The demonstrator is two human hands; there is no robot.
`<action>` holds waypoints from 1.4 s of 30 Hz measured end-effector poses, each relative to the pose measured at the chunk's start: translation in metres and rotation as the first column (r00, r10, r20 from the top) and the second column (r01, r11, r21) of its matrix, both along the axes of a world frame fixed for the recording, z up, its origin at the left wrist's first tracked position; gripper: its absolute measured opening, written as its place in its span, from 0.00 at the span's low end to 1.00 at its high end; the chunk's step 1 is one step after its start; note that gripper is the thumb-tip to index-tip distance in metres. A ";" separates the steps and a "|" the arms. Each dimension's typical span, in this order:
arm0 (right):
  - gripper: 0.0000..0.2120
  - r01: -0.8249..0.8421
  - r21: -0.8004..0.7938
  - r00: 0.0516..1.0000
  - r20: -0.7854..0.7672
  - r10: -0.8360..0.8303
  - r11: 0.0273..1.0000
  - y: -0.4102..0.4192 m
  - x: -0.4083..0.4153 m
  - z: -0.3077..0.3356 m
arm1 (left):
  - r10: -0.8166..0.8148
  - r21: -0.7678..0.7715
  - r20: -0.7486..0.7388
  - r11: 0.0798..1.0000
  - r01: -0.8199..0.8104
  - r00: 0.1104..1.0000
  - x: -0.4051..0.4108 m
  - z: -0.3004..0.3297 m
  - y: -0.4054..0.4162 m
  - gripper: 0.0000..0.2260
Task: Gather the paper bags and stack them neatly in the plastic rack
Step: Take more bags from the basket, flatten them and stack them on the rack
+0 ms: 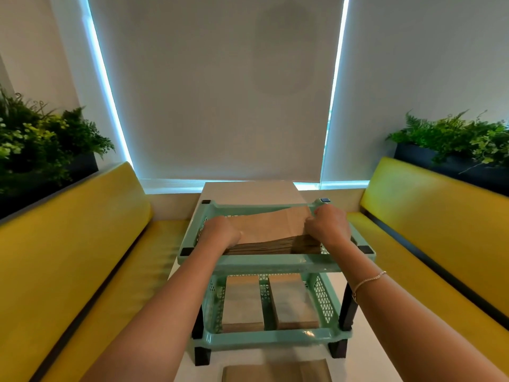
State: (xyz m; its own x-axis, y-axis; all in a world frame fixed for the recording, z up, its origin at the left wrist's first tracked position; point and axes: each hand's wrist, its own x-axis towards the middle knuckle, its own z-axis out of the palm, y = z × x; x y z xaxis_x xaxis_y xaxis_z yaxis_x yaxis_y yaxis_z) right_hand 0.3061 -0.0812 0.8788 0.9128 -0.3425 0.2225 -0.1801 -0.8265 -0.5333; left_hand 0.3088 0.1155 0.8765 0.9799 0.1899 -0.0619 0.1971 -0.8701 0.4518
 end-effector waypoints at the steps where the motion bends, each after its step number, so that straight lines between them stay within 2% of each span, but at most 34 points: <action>1: 0.07 -0.003 -0.006 0.999 0.034 0.003 1.000 0.002 -0.007 0.004 | 0.009 -0.012 0.034 1.000 -0.008 0.999 -0.003 0.001 -0.001 0.20; 5: 0.19 -0.047 0.088 0.973 0.229 0.026 0.995 0.008 -0.048 0.023 | -0.023 -0.195 0.347 0.976 0.095 0.938 -0.029 0.011 -0.006 0.19; 8: 0.13 -0.113 0.178 0.948 0.313 0.053 0.978 0.009 -0.092 0.019 | -0.072 -0.341 0.483 0.902 0.263 0.873 -0.069 0.016 -0.012 0.13; 11: 0.09 -0.143 0.212 0.974 0.205 0.099 0.967 0.007 -0.130 -0.020 | -0.205 -0.433 0.372 0.825 0.365 0.905 -0.108 -0.009 -0.016 0.06; 14: 0.11 -0.077 0.208 0.994 -0.063 0.092 0.975 0.000 -0.153 -0.081 | -0.336 -0.503 0.073 0.800 0.326 0.939 -0.139 -0.063 -0.017 0.05; 16: 0.15 0.012 0.179 0.962 -0.271 0.038 0.984 -0.008 -0.165 -0.123 | -0.349 -0.415 -0.099 0.866 0.280 0.932 -0.153 -0.107 -0.017 0.10; 18: 0.21 0.070 0.142 0.897 -0.442 0.000 0.987 -0.012 -0.178 -0.156 | -0.302 -0.257 -0.224 0.936 0.243 0.927 -0.162 -0.150 -0.014 0.17; 21: 0.25 0.117 0.185 0.853 -0.523 -0.003 0.976 -0.008 -0.191 -0.185 | -0.230 -0.110 -0.332 0.973 0.204 0.915 -0.173 -0.193 -0.009 0.18; 26: 0.24 0.094 0.170 0.874 -0.486 0.001 0.981 0.013 -0.195 -0.193 | -0.234 -0.021 -0.329 0.970 0.241 0.915 -0.174 -0.212 -0.005 0.14; 29: 0.20 0.065 0.101 0.897 -0.441 -0.013 0.993 0.026 -0.199 -0.189 | -0.240 0.037 -0.307 0.964 0.264 0.921 -0.171 -0.216 -0.005 0.15; 32: 0.22 0.015 0.019 0.932 -0.363 -0.007 1.000 0.037 -0.204 -0.186 | -0.238 0.077 -0.288 0.960 0.270 0.928 -0.173 -0.219 -0.006 0.15; 38: 0.16 -0.069 -0.087 0.958 -0.283 0.042 0.994 0.052 -0.209 -0.183 | -0.240 0.091 -0.279 0.957 0.274 0.930 -0.175 -0.223 -0.007 0.18; 42: 0.20 -0.086 -0.126 0.957 -0.286 0.046 0.988 0.055 -0.207 -0.187 | -0.236 0.082 -0.276 0.960 0.268 0.932 -0.175 -0.225 -0.006 0.19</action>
